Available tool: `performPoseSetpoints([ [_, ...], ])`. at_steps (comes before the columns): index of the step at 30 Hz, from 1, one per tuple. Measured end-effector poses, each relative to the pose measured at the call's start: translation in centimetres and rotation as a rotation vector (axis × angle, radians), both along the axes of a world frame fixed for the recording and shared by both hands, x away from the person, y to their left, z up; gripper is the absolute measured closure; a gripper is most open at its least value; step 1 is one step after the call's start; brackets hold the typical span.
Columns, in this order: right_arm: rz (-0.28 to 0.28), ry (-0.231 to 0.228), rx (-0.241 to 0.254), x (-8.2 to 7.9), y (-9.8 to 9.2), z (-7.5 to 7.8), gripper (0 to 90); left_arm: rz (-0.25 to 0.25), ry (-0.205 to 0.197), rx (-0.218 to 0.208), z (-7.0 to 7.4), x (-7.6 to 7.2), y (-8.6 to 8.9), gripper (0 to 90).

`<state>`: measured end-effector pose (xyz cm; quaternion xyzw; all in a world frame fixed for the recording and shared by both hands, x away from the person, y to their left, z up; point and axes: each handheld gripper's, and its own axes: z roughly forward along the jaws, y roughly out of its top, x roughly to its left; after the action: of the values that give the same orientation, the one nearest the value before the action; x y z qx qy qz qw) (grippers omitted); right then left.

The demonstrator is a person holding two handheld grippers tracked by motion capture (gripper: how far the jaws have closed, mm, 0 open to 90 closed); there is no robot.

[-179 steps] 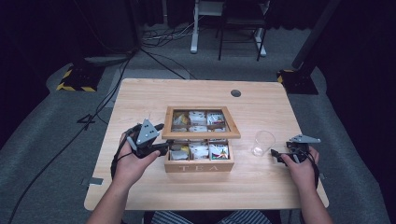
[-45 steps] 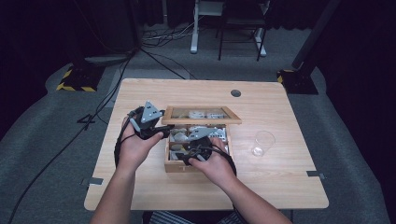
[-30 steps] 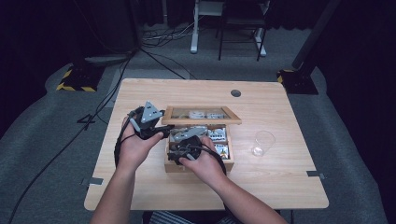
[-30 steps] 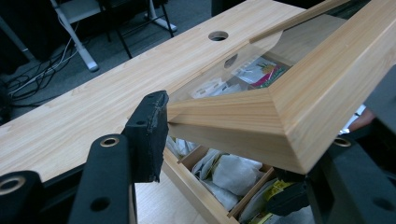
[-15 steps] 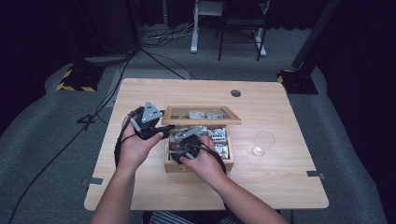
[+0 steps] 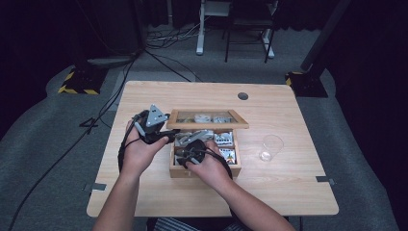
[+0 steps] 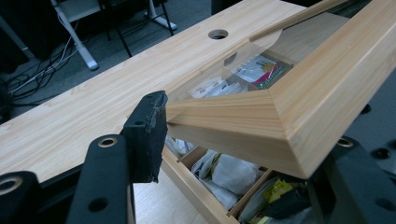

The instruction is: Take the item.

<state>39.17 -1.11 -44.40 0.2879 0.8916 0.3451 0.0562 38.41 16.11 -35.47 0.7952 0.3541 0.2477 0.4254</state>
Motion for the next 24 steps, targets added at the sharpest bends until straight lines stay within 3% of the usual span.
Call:
performPoseSetpoints([
  [5, 0.022, -0.015, -0.021, -0.1, -0.2, 0.3, 85.2, 0.001, 0.0, 0.002, 0.0, 0.0, 0.0, 44.4],
  [14, 0.024, -0.043, 0.003, -0.4, -0.6, 0.8, 87.2, -0.002, -0.002, 0.0, 0.0, 0.0, 0.0, 44.4],
  [24, 0.011, -0.1, 0.063, -1.1, -1.4, 2.9, 87.4, 0.0, -0.005, -0.004, 0.0, 0.0, 0.0, 44.3],
])
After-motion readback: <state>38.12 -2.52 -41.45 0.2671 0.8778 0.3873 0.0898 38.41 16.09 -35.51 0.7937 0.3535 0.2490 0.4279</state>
